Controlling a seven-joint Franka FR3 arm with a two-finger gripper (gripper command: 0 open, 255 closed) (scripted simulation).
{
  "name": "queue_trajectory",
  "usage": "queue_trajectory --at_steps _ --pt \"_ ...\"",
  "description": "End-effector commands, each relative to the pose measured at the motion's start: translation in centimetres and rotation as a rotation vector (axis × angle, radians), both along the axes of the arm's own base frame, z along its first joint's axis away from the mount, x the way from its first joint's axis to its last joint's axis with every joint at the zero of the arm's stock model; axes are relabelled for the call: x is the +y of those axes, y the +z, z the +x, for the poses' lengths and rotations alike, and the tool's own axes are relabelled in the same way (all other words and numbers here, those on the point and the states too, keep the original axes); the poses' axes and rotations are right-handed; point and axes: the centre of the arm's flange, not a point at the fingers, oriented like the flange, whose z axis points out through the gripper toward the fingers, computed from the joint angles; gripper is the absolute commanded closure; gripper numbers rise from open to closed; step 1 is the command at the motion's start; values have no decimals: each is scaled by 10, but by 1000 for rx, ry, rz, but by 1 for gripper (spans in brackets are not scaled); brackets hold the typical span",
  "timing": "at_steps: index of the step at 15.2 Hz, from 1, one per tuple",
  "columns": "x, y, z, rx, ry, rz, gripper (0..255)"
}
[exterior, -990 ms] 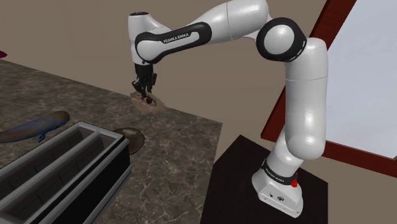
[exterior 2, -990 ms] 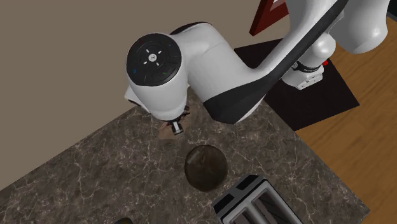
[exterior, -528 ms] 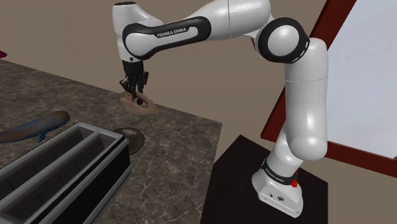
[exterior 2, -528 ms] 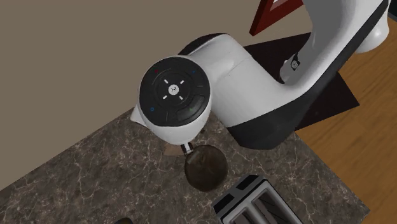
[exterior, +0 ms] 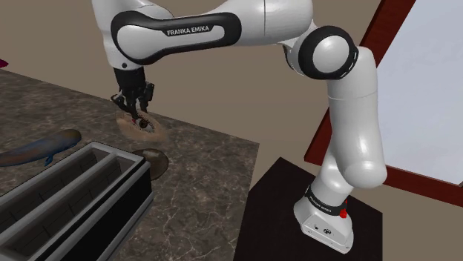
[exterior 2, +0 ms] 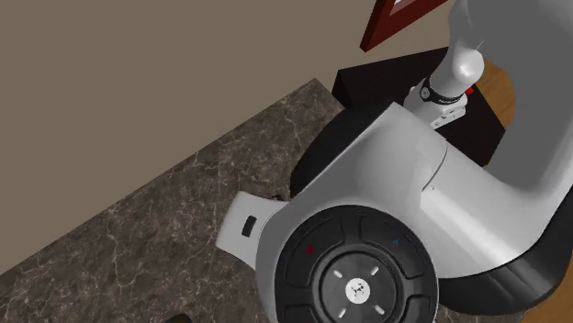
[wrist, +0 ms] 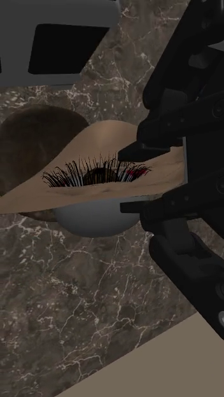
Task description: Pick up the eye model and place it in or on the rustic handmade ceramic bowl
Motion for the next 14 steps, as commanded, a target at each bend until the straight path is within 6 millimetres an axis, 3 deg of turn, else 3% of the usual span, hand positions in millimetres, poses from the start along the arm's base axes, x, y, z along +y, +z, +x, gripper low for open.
queue_trajectory --at_steps 1,2,14 --pt "24 8 -7 0 -1 0 255" --pt "34 11 -10 0 -1 0 255" --pt "34 -52 -10 0 -1 0 255"
